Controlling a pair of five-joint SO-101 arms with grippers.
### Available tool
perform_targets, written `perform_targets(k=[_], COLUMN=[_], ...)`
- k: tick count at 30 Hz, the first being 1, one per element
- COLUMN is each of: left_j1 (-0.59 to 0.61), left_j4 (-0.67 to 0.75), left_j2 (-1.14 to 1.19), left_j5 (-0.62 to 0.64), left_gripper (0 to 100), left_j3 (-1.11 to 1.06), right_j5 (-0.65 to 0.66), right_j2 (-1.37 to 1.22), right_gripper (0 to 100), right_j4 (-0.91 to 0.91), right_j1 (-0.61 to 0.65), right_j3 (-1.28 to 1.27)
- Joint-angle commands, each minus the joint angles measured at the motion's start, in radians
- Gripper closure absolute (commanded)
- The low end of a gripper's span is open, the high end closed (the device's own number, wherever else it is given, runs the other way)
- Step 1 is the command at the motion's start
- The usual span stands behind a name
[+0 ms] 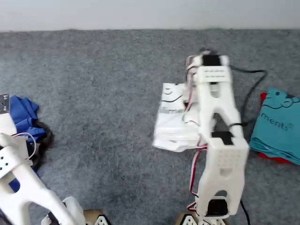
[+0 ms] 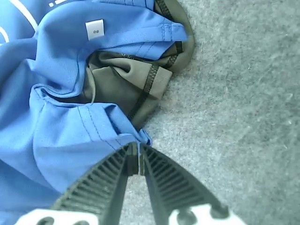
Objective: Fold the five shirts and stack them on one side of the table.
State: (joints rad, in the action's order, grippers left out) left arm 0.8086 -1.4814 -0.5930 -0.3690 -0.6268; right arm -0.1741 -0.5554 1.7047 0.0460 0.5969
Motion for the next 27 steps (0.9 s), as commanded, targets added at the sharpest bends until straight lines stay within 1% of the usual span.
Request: perform_targets(k=[1, 3, 7, 11, 13, 16, 19, 23, 27], left_j1=[-0.005, -0.005, -0.006, -0.006, -0.006, -0.006, -0.006, -0.006, -0.006], left_j4=[-0.009, -0.009, -0.009, -0.009, -0.009, -0.009, -0.009, -0.009, -0.009], left_j2=[-0.023, -0.023, -0.023, -0.023, -0.023, -0.023, -0.023, -0.023, -0.023], left_j5=[0.008, 0.008, 0.008, 0.008, 0.008, 0.008, 0.008, 0.008, 0.008], left_gripper=[98, 98, 98, 98, 98, 98, 98, 98, 98], left_j3=[0.027, 0.025, 0.025, 0.025, 0.025, 0.025, 0.024, 0.025, 0.025], right_j5=[0.17, 0.242, 0.338, 0.45, 0.485, 0.522, 0.537, 0.535, 0.537], right_j2=[0.2, 0.269, 0.377, 0.437, 0.441, 0.44, 0.441, 0.427, 0.363], right_gripper=[99.0, 99.0, 99.0, 99.0, 99.0, 99.0, 99.0, 99.0, 99.0], right_j4=[0.084, 0.091, 0.088, 0.088, 0.088, 0.07, 0.004, -0.077, -0.117], right_j1=[-0.079, -0.128, -0.236, -0.338, -0.39, -0.46, -0.518, -0.565, -0.607], right_j3=[0.012, 0.006, 0.009, 0.009, 0.011, 0.011, 0.011, 0.006, 0.006])
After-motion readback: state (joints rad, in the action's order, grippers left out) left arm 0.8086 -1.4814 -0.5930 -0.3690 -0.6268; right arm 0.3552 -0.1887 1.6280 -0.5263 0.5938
